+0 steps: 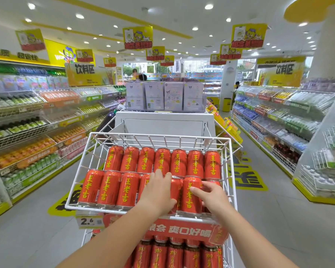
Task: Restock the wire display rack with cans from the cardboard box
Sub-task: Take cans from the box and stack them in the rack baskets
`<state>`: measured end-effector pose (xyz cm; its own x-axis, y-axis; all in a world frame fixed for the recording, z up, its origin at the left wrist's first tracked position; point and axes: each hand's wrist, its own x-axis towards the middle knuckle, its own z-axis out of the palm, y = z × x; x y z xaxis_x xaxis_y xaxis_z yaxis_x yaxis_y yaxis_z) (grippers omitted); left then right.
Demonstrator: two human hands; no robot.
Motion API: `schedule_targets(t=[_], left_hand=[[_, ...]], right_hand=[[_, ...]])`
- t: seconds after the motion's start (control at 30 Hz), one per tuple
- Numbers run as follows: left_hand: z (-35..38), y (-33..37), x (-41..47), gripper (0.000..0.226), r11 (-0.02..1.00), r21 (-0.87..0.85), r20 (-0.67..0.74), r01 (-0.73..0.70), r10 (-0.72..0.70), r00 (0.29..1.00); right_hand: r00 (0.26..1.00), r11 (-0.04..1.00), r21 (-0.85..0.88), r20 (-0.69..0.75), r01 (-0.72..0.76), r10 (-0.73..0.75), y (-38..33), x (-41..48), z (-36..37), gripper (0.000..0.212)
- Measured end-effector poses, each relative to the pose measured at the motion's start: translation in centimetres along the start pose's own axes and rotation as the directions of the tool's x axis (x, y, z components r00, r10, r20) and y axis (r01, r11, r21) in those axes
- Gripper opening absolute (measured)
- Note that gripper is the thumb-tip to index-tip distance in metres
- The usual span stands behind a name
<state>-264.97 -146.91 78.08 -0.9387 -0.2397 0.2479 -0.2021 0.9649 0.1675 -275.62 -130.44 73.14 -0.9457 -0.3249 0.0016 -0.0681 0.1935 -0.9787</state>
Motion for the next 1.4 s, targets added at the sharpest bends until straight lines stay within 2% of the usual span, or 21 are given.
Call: schedule_targets(t=[0.07, 0.1, 0.2, 0.3, 0.47, 0.67, 0.83, 1.0, 1.2, 1.4], left_hand=[[0.1, -0.2, 0.3, 0.076, 1.0, 0.025, -0.015, 0.001, -0.001, 1.0], [0.2, -0.2, 0.4, 0.074, 0.997, 0.081, -0.046, -0.012, 0.016, 0.999], [0.5, -0.5, 1.2, 0.076, 0.968, 0.242, -0.079, -0.063, 0.085, 0.993], [0.9, -1.0, 2.0, 0.087, 0.954, 0.284, -0.028, -0.1, 0.112, 0.993], [1.2, -2.2, 2.1, 0.1, 0.952, 0.276, 0.003, -0.134, 0.139, 0.99], [1.5, -2.9, 1.6, 0.097, 0.927, 0.336, 0.04, -0.165, 0.161, 0.986], [1.5, -3.1, 0.5, 0.102, 0.937, 0.292, 0.091, -0.192, 0.173, 0.981], [0.7, -3.7, -1.4, 0.107, 0.943, 0.266, 0.097, -0.199, 0.179, 0.979], [-1.3, -5.2, -3.8, 0.108, 0.943, 0.261, 0.094, -0.205, 0.186, 0.978], [-3.4, -8.6, -6.8, 0.109, 0.946, 0.239, 0.108, -0.218, 0.197, 0.974]], right_hand=[[1.0, 0.999, -0.038, -0.004, 0.02, -0.02, 0.3, 0.1, 0.0, 0.096], [0.999, 0.998, -0.051, 0.004, 0.039, -0.039, 0.6, 0.4, 0.0, 0.1], [0.999, 0.996, -0.086, 0.017, 0.037, -0.036, -0.3, -0.3, 0.2, 0.086], [0.997, 0.989, -0.122, 0.008, 0.078, -0.077, -0.4, -0.5, 0.4, 0.063], [0.989, 0.96, -0.237, 0.033, 0.146, -0.142, -0.5, -0.5, 0.7, 0.058], [0.984, 0.9, -0.397, 0.076, 0.18, -0.163, -0.6, -0.6, 1.2, 0.054], [0.989, 0.802, -0.58, 0.064, 0.144, -0.132, -1.0, -0.8, 1.2, 0.069], [0.971, 0.622, -0.764, 0.027, 0.174, -0.238, -1.9, -2.8, 1.5, 0.069], [0.944, 0.452, -0.87, 0.04, 0.195, -0.328, -3.0, -5.2, 2.8, 0.068], [0.939, 0.398, -0.901, 0.032, 0.175, -0.341, -4.2, -8.9, 6.4, 0.072]])
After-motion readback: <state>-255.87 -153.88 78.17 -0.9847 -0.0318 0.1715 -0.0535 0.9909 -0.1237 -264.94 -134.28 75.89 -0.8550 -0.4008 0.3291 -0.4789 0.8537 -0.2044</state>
